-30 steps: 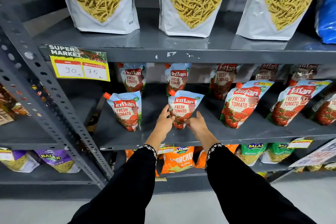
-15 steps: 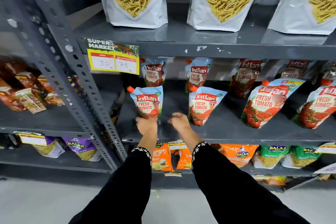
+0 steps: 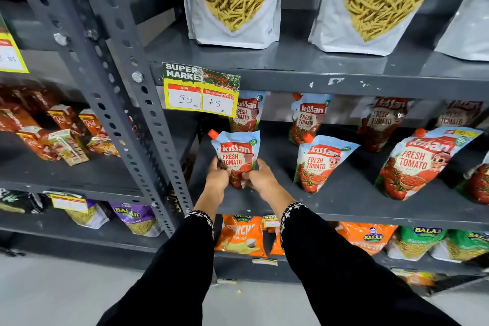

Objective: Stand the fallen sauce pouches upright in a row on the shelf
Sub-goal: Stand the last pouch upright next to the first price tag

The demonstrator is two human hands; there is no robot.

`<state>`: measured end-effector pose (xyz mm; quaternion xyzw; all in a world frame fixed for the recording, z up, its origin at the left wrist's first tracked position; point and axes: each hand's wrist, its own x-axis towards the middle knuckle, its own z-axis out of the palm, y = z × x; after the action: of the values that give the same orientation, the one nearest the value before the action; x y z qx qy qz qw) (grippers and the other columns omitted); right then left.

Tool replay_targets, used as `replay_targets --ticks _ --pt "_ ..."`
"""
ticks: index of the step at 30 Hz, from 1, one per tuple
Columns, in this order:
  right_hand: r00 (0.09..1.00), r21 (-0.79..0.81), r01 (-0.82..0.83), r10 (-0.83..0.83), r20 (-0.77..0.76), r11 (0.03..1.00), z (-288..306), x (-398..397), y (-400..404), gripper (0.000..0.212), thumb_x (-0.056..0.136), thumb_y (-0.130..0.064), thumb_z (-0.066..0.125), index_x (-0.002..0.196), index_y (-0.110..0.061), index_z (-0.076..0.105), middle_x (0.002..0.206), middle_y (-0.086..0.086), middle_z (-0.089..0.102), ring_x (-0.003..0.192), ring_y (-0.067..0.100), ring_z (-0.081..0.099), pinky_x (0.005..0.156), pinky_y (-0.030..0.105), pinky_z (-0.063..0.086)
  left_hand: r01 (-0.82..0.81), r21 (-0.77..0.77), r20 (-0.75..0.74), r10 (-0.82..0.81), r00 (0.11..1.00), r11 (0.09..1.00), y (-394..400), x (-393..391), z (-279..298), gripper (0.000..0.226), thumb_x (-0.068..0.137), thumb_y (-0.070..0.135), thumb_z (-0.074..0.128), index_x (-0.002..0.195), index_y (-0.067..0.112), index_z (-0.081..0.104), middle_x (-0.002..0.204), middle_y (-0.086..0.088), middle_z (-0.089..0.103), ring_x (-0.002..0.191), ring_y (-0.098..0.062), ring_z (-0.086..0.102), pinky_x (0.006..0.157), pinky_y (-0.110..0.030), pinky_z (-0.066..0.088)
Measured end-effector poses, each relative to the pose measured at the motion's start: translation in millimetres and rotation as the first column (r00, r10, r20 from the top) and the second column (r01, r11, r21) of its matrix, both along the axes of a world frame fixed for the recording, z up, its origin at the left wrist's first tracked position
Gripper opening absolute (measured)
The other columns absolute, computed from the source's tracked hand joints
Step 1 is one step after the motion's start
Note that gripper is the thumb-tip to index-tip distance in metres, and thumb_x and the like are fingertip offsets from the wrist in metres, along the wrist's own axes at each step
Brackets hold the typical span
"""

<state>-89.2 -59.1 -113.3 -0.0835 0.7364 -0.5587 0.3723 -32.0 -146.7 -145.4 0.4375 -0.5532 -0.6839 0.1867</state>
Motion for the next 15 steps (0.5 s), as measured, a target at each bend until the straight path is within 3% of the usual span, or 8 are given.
replay_targets --ticks 2,4,10,15 --pt "1.000 0.002 0.004 -0.004 0.005 1.000 1.1 -1.0 -1.8 0.050 0.087 0.013 0.045 0.134 -0.001 0.041 0.128 0.027 0.058 0.119 0.047 0.055 0.099 0.052 0.048 -0.002 0.006 -0.006 0.002 1.000 1.000 -3.2 0.7 -1.3 0.059 0.094 -0.004 0.040 0.147 0.019 0.027 0.143 -0.011 0.049 0.130 -0.026 0.048 0.110 -0.045 0.040" --pt "1.000 0.012 0.010 -0.011 0.007 1.000 2.3 -1.0 -1.7 0.052 0.088 0.014 0.043 0.137 -0.001 0.038 0.130 0.027 0.057 0.123 0.047 0.051 0.102 0.053 0.045 0.001 0.005 -0.016 -0.001 1.000 1.000 -4.9 1.0 -1.7 0.060 0.094 -0.004 0.040 0.147 0.020 0.026 0.145 -0.010 0.047 0.132 -0.025 0.046 0.111 -0.046 0.039" --pt "0.999 0.012 0.027 -0.027 0.021 1.000 1.3 1.5 -3.0 0.054 0.084 0.015 0.044 0.134 -0.005 0.042 0.128 0.023 0.059 0.120 0.043 0.055 0.102 0.052 0.046 0.020 0.019 -0.016 -0.019 1.000 1.000 -6.1 2.1 -4.1 0.062 0.094 -0.006 0.039 0.148 0.021 0.025 0.147 -0.010 0.044 0.134 -0.025 0.044 0.113 -0.047 0.037" --pt "1.000 0.057 -0.007 0.007 -0.009 0.998 0.7 4.8 6.4 0.060 0.082 0.009 0.052 0.139 -0.002 0.038 0.132 0.019 0.057 0.116 0.032 0.057 0.090 0.035 0.048 -0.042 -0.002 0.044 0.042 0.998 0.999 6.3 3.8 3.7 0.060 0.095 -0.003 0.040 0.150 0.010 0.019 0.152 -0.011 0.038 0.138 -0.025 0.038 0.115 -0.039 0.034"
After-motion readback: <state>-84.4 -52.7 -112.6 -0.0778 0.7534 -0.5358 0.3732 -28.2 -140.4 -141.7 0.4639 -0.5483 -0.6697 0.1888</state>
